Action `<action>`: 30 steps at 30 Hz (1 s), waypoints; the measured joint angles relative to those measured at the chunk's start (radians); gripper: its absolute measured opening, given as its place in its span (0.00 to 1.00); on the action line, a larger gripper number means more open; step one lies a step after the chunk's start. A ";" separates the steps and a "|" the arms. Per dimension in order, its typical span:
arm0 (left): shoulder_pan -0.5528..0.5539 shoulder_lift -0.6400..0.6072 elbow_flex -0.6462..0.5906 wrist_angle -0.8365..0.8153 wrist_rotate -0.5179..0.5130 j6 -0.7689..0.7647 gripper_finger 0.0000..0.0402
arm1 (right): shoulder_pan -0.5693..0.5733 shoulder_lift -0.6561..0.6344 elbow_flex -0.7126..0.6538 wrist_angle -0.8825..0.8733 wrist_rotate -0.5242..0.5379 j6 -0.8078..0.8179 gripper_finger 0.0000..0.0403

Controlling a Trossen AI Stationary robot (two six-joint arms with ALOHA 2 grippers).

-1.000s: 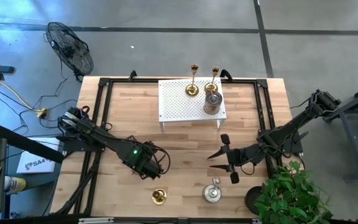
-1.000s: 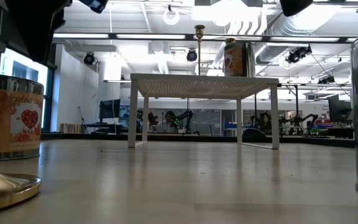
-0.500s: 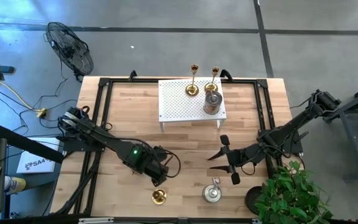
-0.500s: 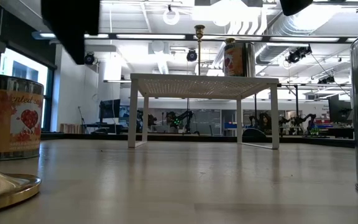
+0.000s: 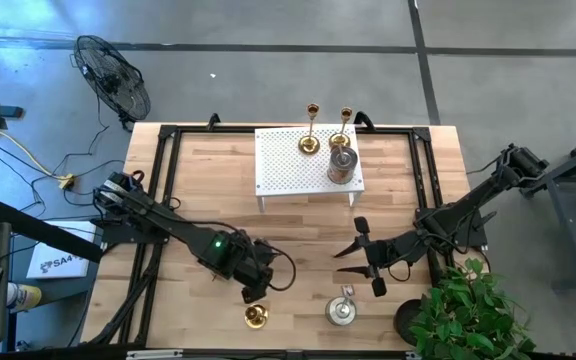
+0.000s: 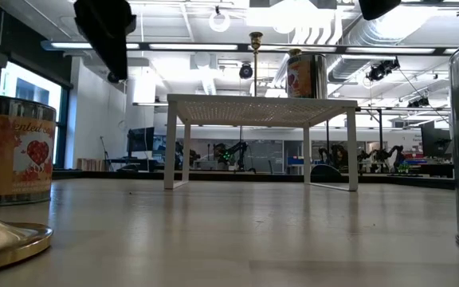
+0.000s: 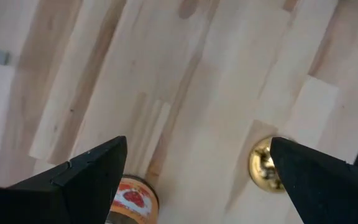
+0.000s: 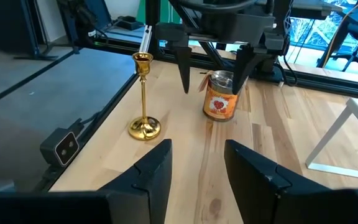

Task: Pick & Place candle stick holders
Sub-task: Put the left silver candle on the shelf aligned with the other silver candle

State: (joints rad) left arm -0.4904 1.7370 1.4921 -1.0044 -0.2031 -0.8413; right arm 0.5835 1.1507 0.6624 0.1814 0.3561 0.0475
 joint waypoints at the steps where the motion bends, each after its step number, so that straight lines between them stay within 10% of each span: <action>1: 0.000 0.000 0.000 -0.001 0.013 -0.001 0.97 | 0.000 0.000 0.000 0.000 0.000 -0.003 0.35; 30: 0.000 0.000 0.000 -0.053 0.005 -0.160 1.00 | 0.000 0.000 0.000 0.000 0.000 -0.003 0.35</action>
State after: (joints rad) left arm -0.4908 1.7370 1.4925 -1.0572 -0.1983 -1.0017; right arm 0.5835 1.1507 0.6624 0.1811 0.3561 0.0448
